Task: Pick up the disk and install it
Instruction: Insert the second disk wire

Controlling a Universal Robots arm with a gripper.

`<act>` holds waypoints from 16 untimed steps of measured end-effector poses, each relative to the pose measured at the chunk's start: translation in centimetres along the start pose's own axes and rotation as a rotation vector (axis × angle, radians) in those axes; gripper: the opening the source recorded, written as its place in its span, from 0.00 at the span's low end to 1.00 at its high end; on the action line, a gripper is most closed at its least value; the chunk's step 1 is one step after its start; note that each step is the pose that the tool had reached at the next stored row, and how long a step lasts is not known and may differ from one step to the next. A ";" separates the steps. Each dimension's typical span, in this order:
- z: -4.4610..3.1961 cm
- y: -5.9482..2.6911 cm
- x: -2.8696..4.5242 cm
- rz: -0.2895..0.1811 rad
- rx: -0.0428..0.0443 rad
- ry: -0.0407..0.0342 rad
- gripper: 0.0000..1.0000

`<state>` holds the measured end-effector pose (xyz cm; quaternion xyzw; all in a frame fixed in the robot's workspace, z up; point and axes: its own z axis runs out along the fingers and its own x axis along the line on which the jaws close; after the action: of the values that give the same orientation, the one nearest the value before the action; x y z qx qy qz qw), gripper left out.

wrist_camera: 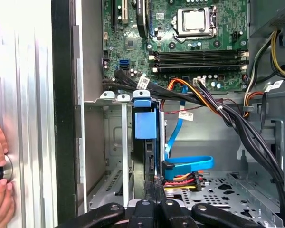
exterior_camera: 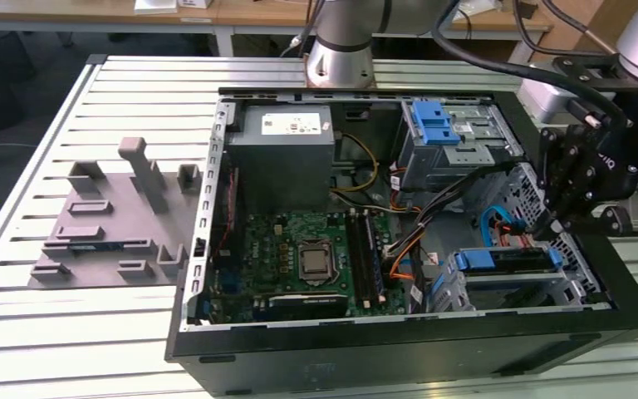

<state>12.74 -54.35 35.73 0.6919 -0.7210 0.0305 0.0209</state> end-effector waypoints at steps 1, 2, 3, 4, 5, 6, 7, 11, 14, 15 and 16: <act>-0.08 0.01 0.01 0.000 -0.0007 0.0001 0.11; -0.14 0.03 0.01 0.000 -0.0013 0.0001 0.11; -0.21 0.07 0.02 0.000 -0.0017 0.0001 0.11; -0.27 0.11 0.03 0.000 -0.0021 0.0002 0.11; -0.32 0.15 0.03 0.000 -0.0023 0.0002 0.11; -0.35 0.20 0.03 0.000 -0.0023 0.0000 0.11; -0.37 0.27 0.04 0.000 -0.0024 -0.0001 0.11; -0.68 0.47 0.07 0.000 -0.0024 0.0003 0.11; -1.01 0.75 0.11 0.000 -0.0023 0.0001 0.11; -1.08 0.88 0.12 0.000 -0.0023 -0.0001 0.11; -1.13 1.05 0.12 0.000 -0.0024 -0.0003 0.11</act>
<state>11.67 -54.35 36.85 0.6920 -0.7210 0.0296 0.0216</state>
